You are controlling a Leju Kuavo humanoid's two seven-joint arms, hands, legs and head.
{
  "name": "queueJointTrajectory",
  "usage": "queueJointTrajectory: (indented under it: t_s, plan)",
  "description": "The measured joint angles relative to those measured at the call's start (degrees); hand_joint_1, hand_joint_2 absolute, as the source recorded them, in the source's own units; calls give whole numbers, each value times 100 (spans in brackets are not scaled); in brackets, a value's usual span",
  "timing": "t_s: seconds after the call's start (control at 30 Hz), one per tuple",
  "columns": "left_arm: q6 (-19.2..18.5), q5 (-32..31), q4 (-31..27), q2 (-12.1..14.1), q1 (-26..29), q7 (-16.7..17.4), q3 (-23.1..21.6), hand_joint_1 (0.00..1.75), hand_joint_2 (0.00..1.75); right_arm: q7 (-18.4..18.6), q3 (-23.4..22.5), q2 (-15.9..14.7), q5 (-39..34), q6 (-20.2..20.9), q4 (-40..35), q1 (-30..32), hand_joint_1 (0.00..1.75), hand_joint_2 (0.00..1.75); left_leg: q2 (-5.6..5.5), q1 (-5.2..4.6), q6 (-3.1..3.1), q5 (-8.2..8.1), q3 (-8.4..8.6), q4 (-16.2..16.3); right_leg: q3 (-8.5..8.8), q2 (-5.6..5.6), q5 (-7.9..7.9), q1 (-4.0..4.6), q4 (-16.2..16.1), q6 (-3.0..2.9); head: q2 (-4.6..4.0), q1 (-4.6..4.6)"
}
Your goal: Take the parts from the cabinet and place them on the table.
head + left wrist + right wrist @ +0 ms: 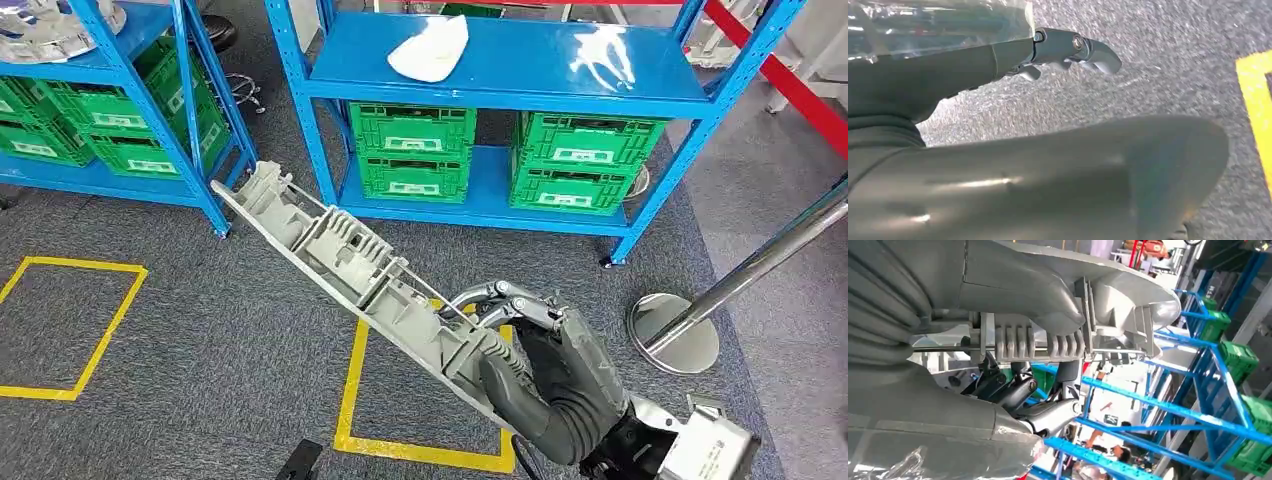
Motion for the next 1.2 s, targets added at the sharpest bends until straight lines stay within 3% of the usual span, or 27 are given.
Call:
queueJointTrajectory:
  t_s: [0.07, 0.13, 0.17, 0.2, 0.23, 0.27, 0.3, 0.33, 0.37, 0.47, 0.5, 0.57, 0.63, 0.67, 0.7, 0.73, 0.8, 0.83, 0.87, 0.97, 1.0, 1.03, 1.07, 1.13, 1.17, 1.2]
  plan:
    - [0, -4, 0, 0, -19, 6, 0, 0, 175, 0, -11, -2, 0, 2, 4, -13, 175, 175, -4, -4, 77, 104, -134, 1, -189, 3, -612, -27, 542, 60, 0, 74]
    - [-7, -7, 0, 0, -15, 9, -2, 0, 175, 0, -9, -4, 0, 2, 15, -9, 175, 175, -4, -17, 78, 214, -281, 8, -412, 2, -1098, -53, 1398, 103, 0, 94]
    - [-7, -9, 0, 0, -15, 13, -2, 0, 175, 0, -9, -9, 0, 4, 19, -9, 175, 175, -3, -24, 72, 271, -359, 18, -432, 2, -1091, -61, 1644, 111, 0, 96]
    - [-7, -9, 0, 0, -18, 13, -2, 0, 175, 0, -9, -11, 0, 4, 28, -10, 175, 175, -3, -28, 66, 322, -440, 32, -338, 2, -935, -65, 1639, 106, 0, 101]
    - [-7, -11, 0, 0, -20, 13, -2, 0, 175, 2, -11, -11, 0, 4, 33, -11, 175, 175, -3, -31, 59, 365, -515, 48, -150, 2, -728, -65, 1428, 91, 0, 103]
    - [-7, -18, 0, 0, -22, 15, -2, 0, 175, 2, -11, -13, 0, 4, 39, -14, 175, 175, -4, -37, 45, 407, -585, 69, 153, 2, -528, -62, 1005, 62, 0, 103]
    - [-9, -17, 0, -2, -22, 15, -2, 0, 175, 2, -15, -13, -2, 7, 39, -16, 175, 175, -11, -43, 32, 439, -631, 87, 511, 4, -434, -56, 495, 20, 0, 103]
    - [-9, -20, -2, -11, -21, 15, -2, 0, 175, 2, -22, -13, -2, 17, 39, -24, 175, 175, -13, -46, 0, 466, -671, 100, 816, 7, -586, -37, 2, -31, 0, 103]
    - [-9, -22, -2, -17, -28, 17, -2, 0, 175, 0, -28, -13, -7, 22, 39, -28, 175, 175, -15, -60, -36, 516, -698, 109, 945, 6, -643, -19, -266, -52, 0, 90]
    - [-13, -24, -2, -26, -31, 20, -2, 0, 175, 0, -35, -13, -13, 24, 44, -42, 175, 175, -11, -21, -151, 659, -749, 75, 841, 2, -540, 32, -261, -141, 0, 94]
    - [-13, -24, -2, -20, -22, 20, -2, 0, 175, 0, -37, -13, -13, 26, 46, -45, 175, 175, -17, -6, -176, 603, -788, 107, 819, -31, -456, -30, -322, -200, 0, 103]
    - [-11, -24, -2, -22, -14, 22, -2, 0, 175, 0, -37, -11, -15, 26, 55, -50, 175, 175, -26, -6, -233, 58, -941, 526, 726, -41, -370, -24, -317, -270, 0, 53]
    - [-11, -22, -2, -22, -16, 22, -2, 0, 175, 0, -33, -11, -15, 28, 59, -47, 175, 175, -25, 6, -278, -482, -1131, 1428, 604, -41, -291, -15, -285, -272, 0, 33]
    - [-13, -22, -2, -22, -15, 22, -4, 0, 175, 2, -33, -11, -15, 28, 66, -45, 175, 175, -25, 6, -292, -558, -1158, 1733, 534, -41, -253, -12, -261, -271, 0, 28]
    - [-13, -22, -2, -22, -13, 22, -4, 0, 175, 0, -33, -11, -15, 28, 72, -44, 175, 175, -25, 6, -295, -468, -1086, 1772, 455, -40, -220, -11, -227, -268, 0, 31]
    - [-13, -22, -2, -22, -14, 24, -4, 0, 175, 0, -33, -11, -15, 28, 74, -41, 175, 175, -25, 5, -288, -287, -917, 1620, 381, -37, -193, -10, -189, -260, 0, 26]
    - [-15, -26, -2, -20, -17, 22, -4, 0, 175, 2, -33, -11, -15, 26, 74, -38, 175, 175, -27, 2, -241, 45, -339, 787, 266, -25, -155, -9, -114, -234, 0, 9]
    - [-17, -41, -2, -11, -19, 24, -4, 0, 175, 0, -33, -13, -13, 20, 72, -32, 175, 175, -31, -11, -186, -54, -56, 284, 221, -27, -144, -12, -74, -218, 0, 2]
    - [-20, -61, -2, -4, -20, 24, -4, 0, 175, 2, -37, -15, -7, 9, 61, -22, 175, 175, -32, -36, -153, -100, 94, 88, 174, -24, -116, 16, -36, -176, 0, 0]
    - [-31, -94, -2, -4, 7, 28, -20, 0, 175, 0, -35, -24, 13, -22, 50, 18, 175, 175, -30, -62, -112, -86, 37, 50, 112, -27, 4, -8, -45, -73, 0, -4]
    - [-29, -107, -2, -22, 18, 33, -24, 0, 175, 2, -39, -35, 35, -33, 35, 39, 175, 175, -21, 0, -27, -25, 5, -21, 73, -20, -10, 6, -25, -40, 0, 0]
    - [-22, -114, -2, -15, 17, 39, -24, 0, 175, 2, -39, -44, 53, -42, 20, 71, 175, 175, -15, 8, 13, 28, -33, -22, 27, 9, -183, -3, 73, 6, 0, 9]
    - [-17, -118, -2, -15, 18, 39, -24, 0, 175, 2, -39, -61, 63, -50, 7, 85, 175, 175, -14, 7, 59, 67, -89, -21, -72, 9, -469, -21, 346, 32, 0, 59]
    - [-20, -118, -2, -22, 29, 39, -26, 0, 175, 2, -39, -76, 74, -59, -9, 130, 175, 175, -14, -2, 72, 157, -210, -15, -350, 9, -1023, -58, 1235, 86, 0, 94]
    - [-13, -118, -2, -22, 35, 41, -26, 0, 175, 2, -37, -83, 81, -59, -9, 148, 175, 175, -13, -4, 69, 199, -269, -7, -432, 9, -1127, -67, 1572, 105, 0, 101]
    - [-13, -118, -2, -22, 41, 41, -26, 0, 175, 4, -37, -92, 90, -59, -9, 167, 175, 175, -12, -4, 63, 239, -331, 1, -410, 8, -1063, -76, 1693, 116, 0, 105]
